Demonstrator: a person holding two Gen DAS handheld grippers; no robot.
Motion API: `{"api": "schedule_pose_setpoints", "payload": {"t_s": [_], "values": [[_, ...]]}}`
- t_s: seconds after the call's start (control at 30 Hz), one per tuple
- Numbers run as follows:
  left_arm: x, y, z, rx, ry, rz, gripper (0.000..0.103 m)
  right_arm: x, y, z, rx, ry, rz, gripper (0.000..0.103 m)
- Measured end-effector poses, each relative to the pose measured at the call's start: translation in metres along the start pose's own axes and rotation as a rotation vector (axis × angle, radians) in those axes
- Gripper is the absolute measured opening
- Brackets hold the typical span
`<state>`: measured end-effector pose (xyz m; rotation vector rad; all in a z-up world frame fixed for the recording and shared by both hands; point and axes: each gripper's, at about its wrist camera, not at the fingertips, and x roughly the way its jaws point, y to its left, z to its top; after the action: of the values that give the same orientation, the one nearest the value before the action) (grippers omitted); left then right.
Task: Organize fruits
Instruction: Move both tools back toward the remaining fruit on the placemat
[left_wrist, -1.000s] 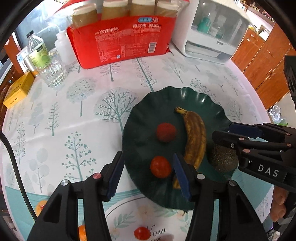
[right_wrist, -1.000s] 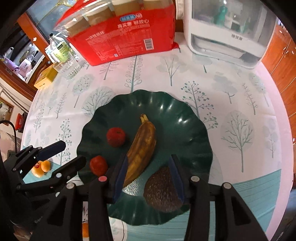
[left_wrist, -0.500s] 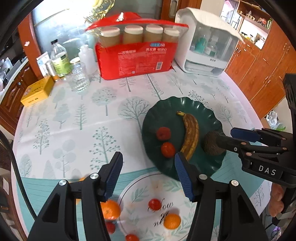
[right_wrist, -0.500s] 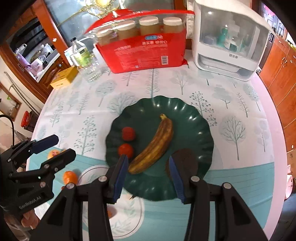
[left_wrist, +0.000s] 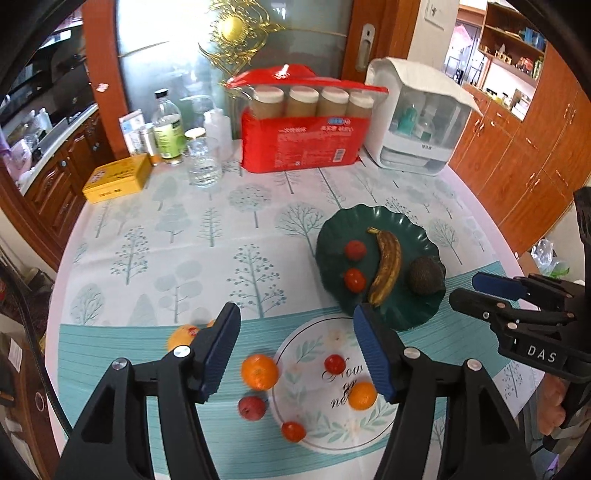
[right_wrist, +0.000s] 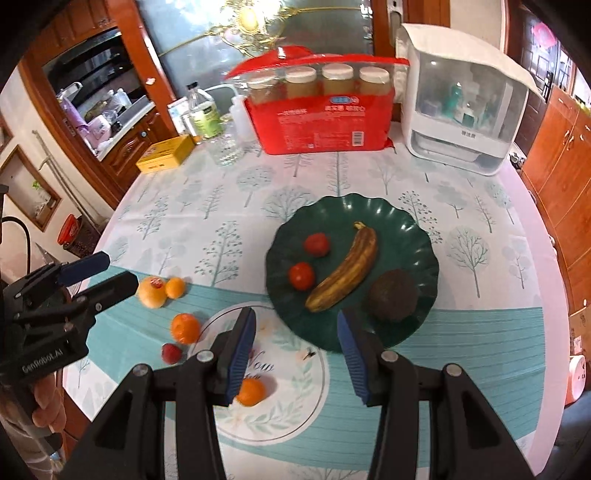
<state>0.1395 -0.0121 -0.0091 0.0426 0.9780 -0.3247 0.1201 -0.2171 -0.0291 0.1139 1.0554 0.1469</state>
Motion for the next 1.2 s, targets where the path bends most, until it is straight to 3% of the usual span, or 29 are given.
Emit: {"api": "schedule_pose_setpoints", "payload": {"t_s": [0.5, 0.7, 0.9, 1.2], "values": [[-0.030, 0.016, -0.059, -0.069, -0.051, 0.040, 0.063, -0.015, 0.039, -0.044, -0.075, -0.042, 0.005, 0.046], [-0.014, 0.018, -0.093, -0.119, -0.031, 0.045, 0.063, 0.000, 0.041, -0.068, -0.087, -0.031, 0.009, 0.046], [0.021, 0.022, -0.127, -0.178, 0.036, 0.045, 0.063, 0.025, 0.041, -0.089, -0.096, 0.009, 0.009, 0.046], [0.061, 0.031, -0.157, -0.253, 0.105, 0.049, 0.063, 0.064, 0.044, -0.112, -0.127, 0.080, 0.025, 0.046]]}}
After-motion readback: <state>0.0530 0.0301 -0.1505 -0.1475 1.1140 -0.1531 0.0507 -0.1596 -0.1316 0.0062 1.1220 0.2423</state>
